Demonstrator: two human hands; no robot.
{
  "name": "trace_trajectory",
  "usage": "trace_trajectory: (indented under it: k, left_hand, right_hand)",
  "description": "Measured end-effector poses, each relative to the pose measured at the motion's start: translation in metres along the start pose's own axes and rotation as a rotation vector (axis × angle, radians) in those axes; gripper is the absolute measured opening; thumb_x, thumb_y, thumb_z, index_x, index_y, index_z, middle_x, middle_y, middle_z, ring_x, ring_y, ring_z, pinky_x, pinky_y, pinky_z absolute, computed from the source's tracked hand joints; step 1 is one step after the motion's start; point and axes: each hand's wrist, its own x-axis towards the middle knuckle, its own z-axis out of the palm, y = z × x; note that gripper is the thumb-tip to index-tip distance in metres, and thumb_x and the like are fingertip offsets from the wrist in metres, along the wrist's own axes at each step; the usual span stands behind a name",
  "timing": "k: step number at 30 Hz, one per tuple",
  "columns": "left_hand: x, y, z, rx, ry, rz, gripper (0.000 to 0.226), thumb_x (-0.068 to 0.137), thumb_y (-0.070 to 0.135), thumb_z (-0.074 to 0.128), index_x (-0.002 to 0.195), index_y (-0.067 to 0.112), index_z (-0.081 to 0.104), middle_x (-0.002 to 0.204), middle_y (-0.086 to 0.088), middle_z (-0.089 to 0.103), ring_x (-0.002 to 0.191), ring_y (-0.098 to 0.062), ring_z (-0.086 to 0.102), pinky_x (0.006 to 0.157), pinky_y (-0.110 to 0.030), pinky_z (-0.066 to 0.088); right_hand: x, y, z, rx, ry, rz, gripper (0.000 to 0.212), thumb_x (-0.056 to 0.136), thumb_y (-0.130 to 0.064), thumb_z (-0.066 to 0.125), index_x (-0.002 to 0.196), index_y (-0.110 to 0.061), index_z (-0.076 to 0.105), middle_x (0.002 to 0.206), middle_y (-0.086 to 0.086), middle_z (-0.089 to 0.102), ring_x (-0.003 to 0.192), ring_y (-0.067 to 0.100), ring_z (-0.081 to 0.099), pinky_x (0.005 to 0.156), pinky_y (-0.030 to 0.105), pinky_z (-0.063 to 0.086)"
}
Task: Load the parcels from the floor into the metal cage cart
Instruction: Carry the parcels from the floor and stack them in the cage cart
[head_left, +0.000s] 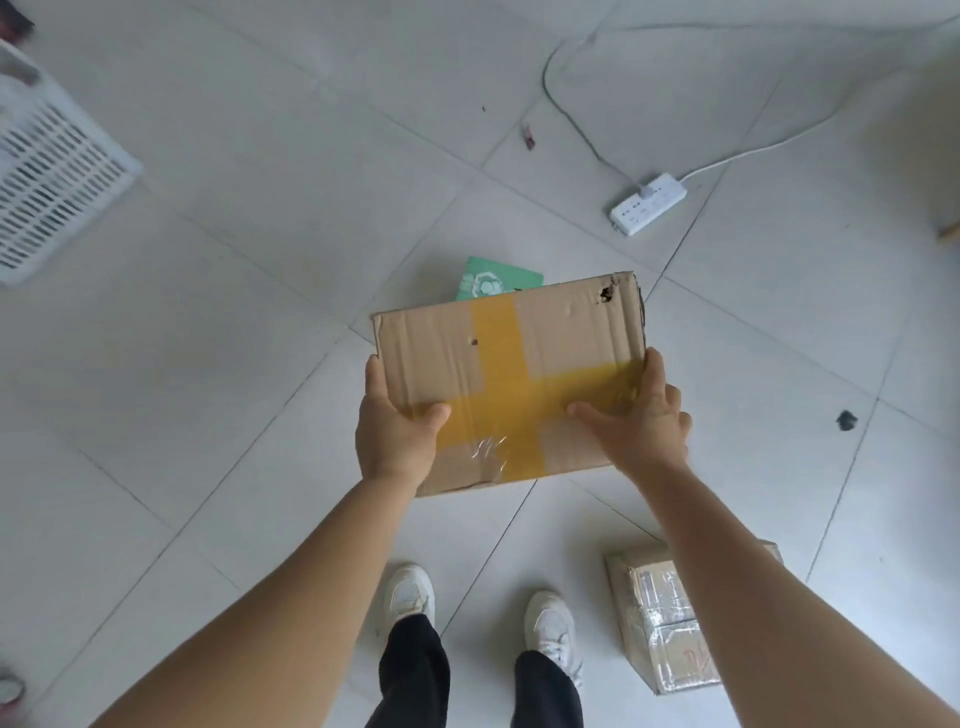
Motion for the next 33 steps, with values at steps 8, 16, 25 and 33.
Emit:
trace_trajectory:
  k: [8,16,25,33]
  left_hand:
    - [-0.042,0.050,-0.121,-0.113,0.209,0.048,0.090,0.082,0.025,0.071,0.152,0.028,0.015,0.138,0.002,0.050,0.120,-0.023,0.053,0.092,-0.027,0.040]
    - [-0.113,0.065,-0.235,-0.206,0.499,0.033,0.091,0.085,0.030,0.070,0.154,0.027,0.012,0.144,-0.002,0.045,0.128,-0.028,0.047,0.105,-0.041,0.040]
    - [-0.220,0.029,-0.341,-0.267,0.832,-0.067,0.085,0.084,0.028,0.070,0.151,0.025,0.018,0.135,0.000,0.051,0.120,-0.028,0.051,0.094,-0.036,0.042]
    - [-0.335,-0.044,-0.428,-0.369,1.077,-0.146,0.089,0.084,0.025,0.069,0.153,0.029,0.012,0.140,0.001,0.048,0.120,-0.024,0.051,0.095,-0.034,0.041]
  right_hand:
    - [-0.069,-0.110,-0.042,-0.001,-0.024,-0.213,0.105,0.076,-0.050,0.073,0.153,-0.038,0.002,0.148,0.001,0.030,0.131,0.033,0.029,0.107,0.053,0.032]
    - [-0.152,-0.207,-0.060,-0.035,-0.109,-0.525,0.105,0.076,-0.049,0.071,0.152,-0.038,0.001,0.148,0.003,0.029,0.133,0.035,0.028,0.107,0.056,0.032]
    - [-0.277,-0.271,-0.042,-0.090,-0.252,-0.856,0.107,0.074,-0.053,0.073,0.152,-0.036,0.003,0.149,0.005,0.030,0.133,0.037,0.029,0.104,0.056,0.033]
    - [-0.424,-0.290,0.002,-0.128,-0.397,-1.107,0.107,0.073,-0.057,0.073,0.152,-0.035,0.004,0.147,0.005,0.031,0.131,0.037,0.031,0.103,0.055,0.036]
